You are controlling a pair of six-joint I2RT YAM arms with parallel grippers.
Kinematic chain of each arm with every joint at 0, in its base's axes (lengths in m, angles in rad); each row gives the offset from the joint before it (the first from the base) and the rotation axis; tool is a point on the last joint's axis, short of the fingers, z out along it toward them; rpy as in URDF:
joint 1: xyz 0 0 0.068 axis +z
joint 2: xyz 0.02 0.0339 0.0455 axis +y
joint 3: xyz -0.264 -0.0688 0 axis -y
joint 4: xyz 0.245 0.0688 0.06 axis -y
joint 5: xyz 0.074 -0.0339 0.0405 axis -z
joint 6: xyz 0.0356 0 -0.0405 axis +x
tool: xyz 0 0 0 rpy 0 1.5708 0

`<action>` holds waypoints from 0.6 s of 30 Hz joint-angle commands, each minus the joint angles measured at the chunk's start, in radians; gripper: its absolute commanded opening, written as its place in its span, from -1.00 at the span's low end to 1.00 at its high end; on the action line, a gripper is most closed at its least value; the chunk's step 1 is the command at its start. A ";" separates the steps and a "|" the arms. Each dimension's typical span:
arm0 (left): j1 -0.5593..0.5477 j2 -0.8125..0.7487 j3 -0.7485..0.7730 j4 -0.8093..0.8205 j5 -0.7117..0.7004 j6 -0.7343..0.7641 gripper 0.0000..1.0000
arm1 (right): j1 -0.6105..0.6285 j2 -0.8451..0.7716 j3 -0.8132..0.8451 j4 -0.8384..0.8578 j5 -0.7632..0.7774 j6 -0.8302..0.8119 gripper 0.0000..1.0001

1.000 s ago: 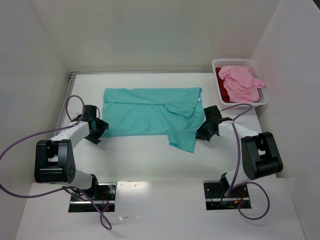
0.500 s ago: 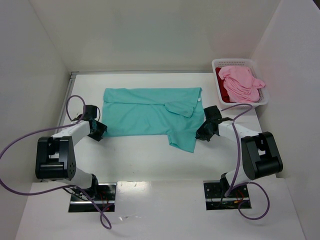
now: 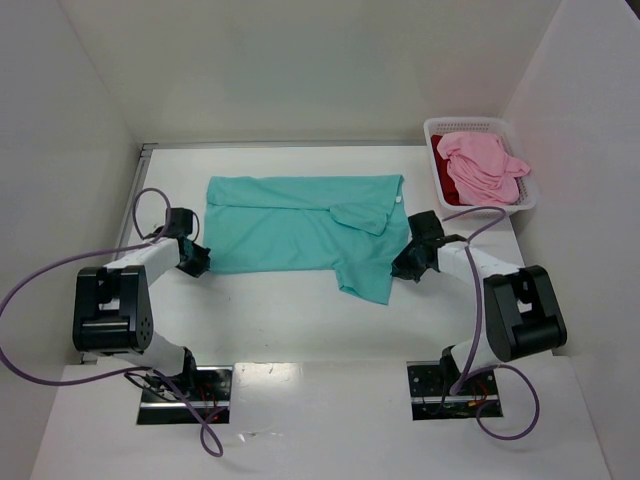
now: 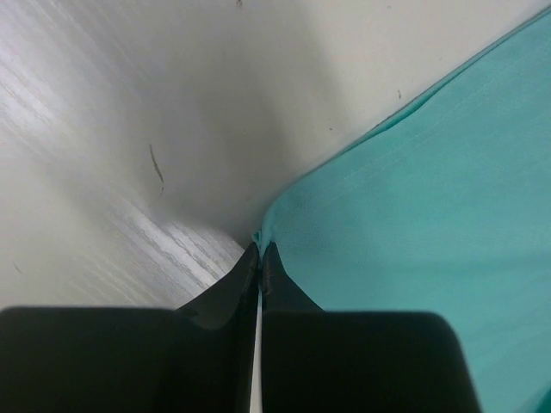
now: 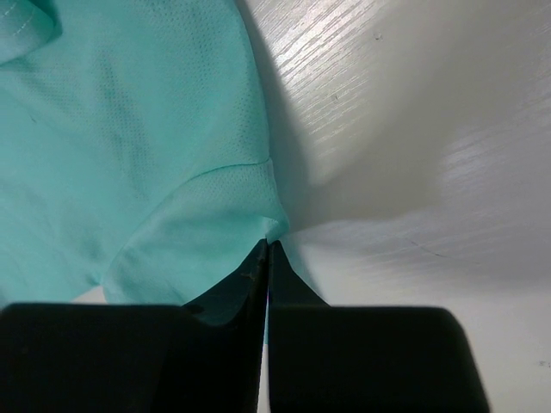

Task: Fold and stack the t-shirts
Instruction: Grap the side of the flattened tshirt closest away from the robot with both arms

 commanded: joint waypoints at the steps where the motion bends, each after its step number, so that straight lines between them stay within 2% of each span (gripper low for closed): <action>1: 0.006 -0.020 0.027 -0.072 0.018 0.025 -1.00 | 0.009 -0.035 0.042 -0.023 0.018 -0.005 -0.98; 7: 0.006 -0.086 0.047 -0.120 0.027 0.057 -1.00 | 0.009 -0.078 0.032 -0.034 0.009 0.004 -1.00; 18: 0.006 -0.077 0.231 -0.108 0.082 0.227 -1.00 | 0.009 -0.196 0.134 -0.098 0.020 0.004 -1.00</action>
